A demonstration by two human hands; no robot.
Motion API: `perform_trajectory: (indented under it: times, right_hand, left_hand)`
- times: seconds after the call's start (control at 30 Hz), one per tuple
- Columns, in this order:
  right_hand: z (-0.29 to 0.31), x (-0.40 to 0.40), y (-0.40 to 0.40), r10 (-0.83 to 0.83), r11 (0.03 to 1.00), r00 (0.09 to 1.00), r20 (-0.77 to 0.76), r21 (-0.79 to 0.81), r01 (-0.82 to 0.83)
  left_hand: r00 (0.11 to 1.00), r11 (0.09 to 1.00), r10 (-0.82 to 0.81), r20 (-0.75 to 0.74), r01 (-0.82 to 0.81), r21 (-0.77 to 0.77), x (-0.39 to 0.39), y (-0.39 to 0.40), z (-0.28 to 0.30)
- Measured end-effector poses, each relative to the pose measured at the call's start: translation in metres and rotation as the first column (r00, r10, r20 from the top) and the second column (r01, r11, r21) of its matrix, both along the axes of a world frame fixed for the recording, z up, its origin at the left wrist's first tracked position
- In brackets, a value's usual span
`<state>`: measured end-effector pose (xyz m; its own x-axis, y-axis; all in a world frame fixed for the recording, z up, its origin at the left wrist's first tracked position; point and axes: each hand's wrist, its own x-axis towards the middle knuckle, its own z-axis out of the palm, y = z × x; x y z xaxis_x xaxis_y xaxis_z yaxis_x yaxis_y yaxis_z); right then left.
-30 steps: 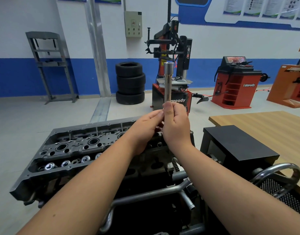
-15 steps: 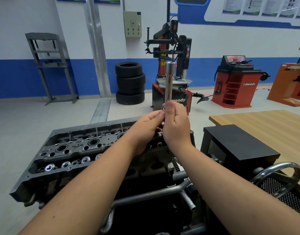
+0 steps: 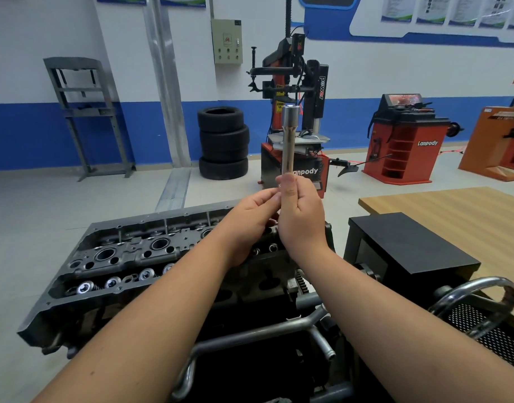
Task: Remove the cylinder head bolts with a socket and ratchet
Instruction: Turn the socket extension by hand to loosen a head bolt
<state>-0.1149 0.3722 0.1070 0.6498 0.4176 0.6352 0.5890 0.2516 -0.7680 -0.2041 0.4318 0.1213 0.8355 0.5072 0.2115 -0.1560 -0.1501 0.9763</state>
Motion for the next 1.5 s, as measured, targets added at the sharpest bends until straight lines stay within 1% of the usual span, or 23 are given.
perform_trajectory:
  times: [0.17,0.33,0.43,0.5,0.63,0.83,0.93,1.07,1.17,1.33,1.5]
  right_hand:
    - [0.0015,-0.0026,-0.0026,0.046,0.999,0.998,-0.050,0.015,-0.045]
    - [0.0022,-0.0031,-0.0032,0.033,0.999,0.999,0.004,0.025,-0.033]
    - [0.0007,-0.0013,-0.0019,0.007,1.000,1.000,0.021,0.010,-0.008]
    - [0.0000,-0.0011,-0.0013,-0.005,1.000,1.000,0.005,0.013,0.005]
    - [-0.0001,-0.0021,-0.0015,0.023,0.999,0.999,-0.028,0.035,-0.022]
    - [0.0002,-0.0006,-0.0020,0.018,0.999,1.000,0.015,0.032,-0.019]
    - [-0.0003,0.0003,-0.0014,0.006,1.000,1.000,0.011,0.027,-0.006]
    - [0.0013,-0.0031,-0.0033,0.044,0.998,0.999,-0.023,0.041,-0.043]
    - [0.0020,-0.0041,-0.0046,0.033,0.998,0.999,-0.001,0.046,-0.033]
    - [0.0016,-0.0006,-0.0025,0.027,0.999,0.999,0.018,0.021,-0.027]
    - [0.0025,-0.0009,-0.0023,0.047,0.998,0.999,-0.015,0.034,-0.046]
  left_hand:
    - [0.999,1.000,0.024,0.021,-0.024,0.010,0.0009,0.0015,-0.0019]
    - [1.000,1.000,0.011,0.009,-0.011,0.026,-0.0017,0.0021,-0.0016]
    - [1.000,1.000,0.018,-0.007,-0.018,0.010,-0.0015,0.0001,0.0007]
    - [0.999,0.999,0.035,-0.008,-0.035,0.010,-0.0011,-0.0009,0.0016]
    - [0.998,0.998,0.059,-0.014,-0.059,0.034,-0.0016,-0.0010,0.0006]
    - [0.999,0.999,0.034,-0.028,-0.034,0.028,-0.0021,-0.0001,0.0017]
    - [0.999,0.999,0.027,-0.028,-0.026,0.033,-0.0016,-0.0014,0.0020]
    - [0.999,0.998,0.054,-0.004,-0.054,0.044,-0.0014,-0.0016,0.0011]
    - [0.998,0.997,0.061,0.008,-0.061,0.042,-0.0017,0.0000,0.0002]
    - [0.999,0.999,0.028,-0.016,-0.027,0.029,-0.0010,0.0003,0.0004]
    - [0.998,0.997,0.061,-0.014,-0.061,0.056,-0.0010,-0.0003,0.0004]
